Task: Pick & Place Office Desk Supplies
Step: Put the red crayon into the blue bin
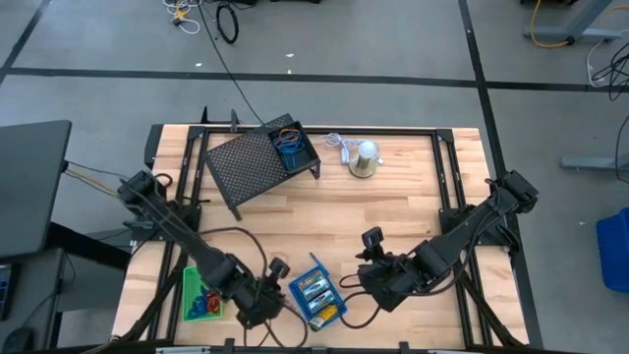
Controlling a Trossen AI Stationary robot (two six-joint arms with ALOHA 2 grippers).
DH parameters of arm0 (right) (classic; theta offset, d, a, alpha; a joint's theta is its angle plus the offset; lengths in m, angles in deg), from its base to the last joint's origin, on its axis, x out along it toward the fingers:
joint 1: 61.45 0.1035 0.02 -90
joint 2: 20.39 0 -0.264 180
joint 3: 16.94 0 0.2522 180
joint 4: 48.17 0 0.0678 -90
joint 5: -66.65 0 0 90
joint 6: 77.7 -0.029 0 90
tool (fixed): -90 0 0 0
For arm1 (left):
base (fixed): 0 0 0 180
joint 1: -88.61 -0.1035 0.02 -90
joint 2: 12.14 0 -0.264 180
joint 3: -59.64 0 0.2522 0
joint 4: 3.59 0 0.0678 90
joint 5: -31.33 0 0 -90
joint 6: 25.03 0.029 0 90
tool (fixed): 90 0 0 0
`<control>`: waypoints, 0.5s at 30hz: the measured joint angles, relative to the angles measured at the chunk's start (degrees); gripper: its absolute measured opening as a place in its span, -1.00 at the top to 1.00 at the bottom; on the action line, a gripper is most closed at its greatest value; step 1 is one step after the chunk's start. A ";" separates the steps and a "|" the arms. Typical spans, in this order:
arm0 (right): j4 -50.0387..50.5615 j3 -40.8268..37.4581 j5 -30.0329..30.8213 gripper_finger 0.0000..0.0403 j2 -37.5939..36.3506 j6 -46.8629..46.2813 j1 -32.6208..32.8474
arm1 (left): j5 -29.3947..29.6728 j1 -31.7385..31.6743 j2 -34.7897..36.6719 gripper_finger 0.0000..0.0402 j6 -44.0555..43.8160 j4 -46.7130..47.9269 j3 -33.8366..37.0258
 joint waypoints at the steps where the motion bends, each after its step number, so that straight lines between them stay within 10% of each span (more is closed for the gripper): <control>1: -0.03 0.00 0.01 0.33 0.00 0.00 -0.14 | -0.13 -0.01 -0.85 0.92 1.13 -0.97 0.00; 15: -0.17 0.00 0.05 0.33 0.00 -0.63 -0.65 | -0.79 -3.83 -6.48 0.92 13.55 -6.01 0.00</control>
